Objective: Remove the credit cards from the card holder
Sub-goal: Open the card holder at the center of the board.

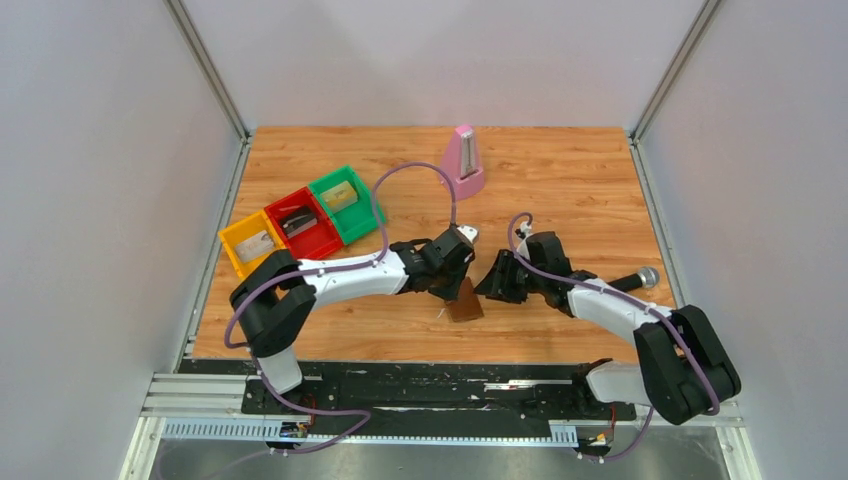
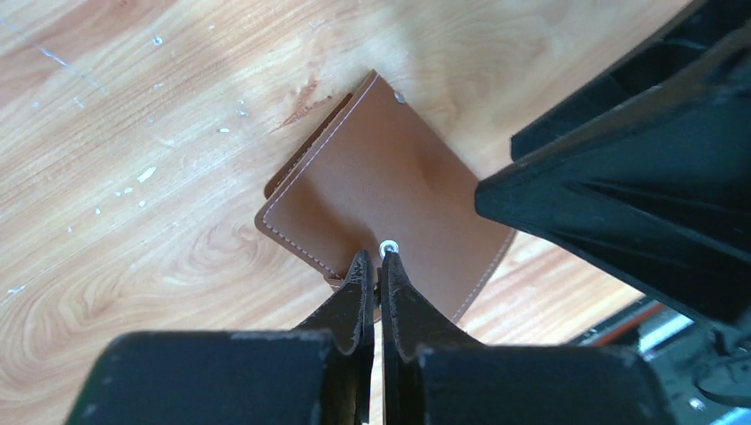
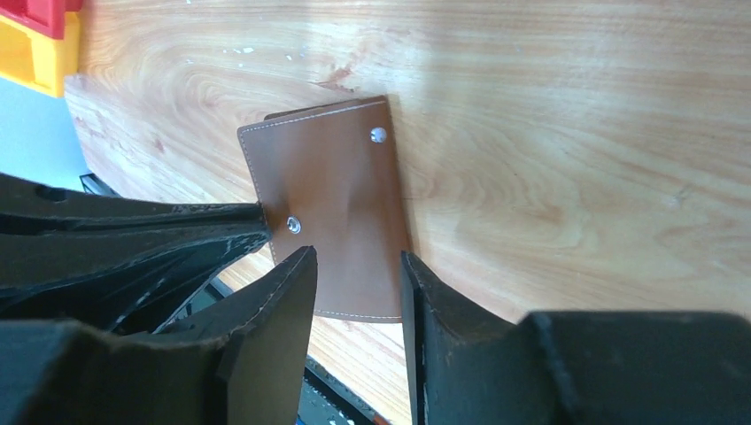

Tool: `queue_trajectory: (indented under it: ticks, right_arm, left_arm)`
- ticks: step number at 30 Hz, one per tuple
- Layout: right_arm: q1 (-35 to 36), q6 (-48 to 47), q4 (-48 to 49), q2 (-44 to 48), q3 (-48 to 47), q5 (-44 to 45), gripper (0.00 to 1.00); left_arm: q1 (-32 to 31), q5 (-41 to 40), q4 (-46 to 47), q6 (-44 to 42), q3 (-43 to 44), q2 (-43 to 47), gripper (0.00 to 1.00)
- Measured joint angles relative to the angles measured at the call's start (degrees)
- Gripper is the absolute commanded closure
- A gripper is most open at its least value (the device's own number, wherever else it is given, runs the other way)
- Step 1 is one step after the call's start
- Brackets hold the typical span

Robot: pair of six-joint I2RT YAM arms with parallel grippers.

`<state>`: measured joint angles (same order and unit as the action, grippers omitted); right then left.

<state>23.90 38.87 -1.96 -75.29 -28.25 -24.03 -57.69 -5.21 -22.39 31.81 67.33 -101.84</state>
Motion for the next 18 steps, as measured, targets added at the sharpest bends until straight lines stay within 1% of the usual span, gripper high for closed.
queue_trajectory:
  ticks: [3, 5, 7, 11, 18]
  right_arm:
    - [0.0, -0.2, -2.1, 2.0, -0.7, -0.1, 0.50]
    - [0.0, -0.6, -2.5, 2.7, -0.9, -0.2, 0.43]
    - [0.1, -1.2, -3.0, 3.3, -1.0, -0.5, 0.39]
    - [0.9, -2.2, -3.7, 3.7, -1.0, -0.9, 0.36]
    - [1.9, -2.6, -3.7, 4.3, -1.0, -2.8, 0.37]
  left_arm:
    - [0.0, 0.2, 1.7, 0.5, -1.8, 4.0, 1.00]
    - [0.0, 0.5, 3.2, 0.9, -3.0, 6.7, 1.00]
    - [0.0, 0.9, 4.8, 1.3, -4.1, 9.2, 1.00]
    - [0.6, 2.9, 8.3, 2.5, -6.1, 13.1, 1.00]
    - [2.0, 5.8, 11.5, 4.1, -8.0, 13.8, 1.00]
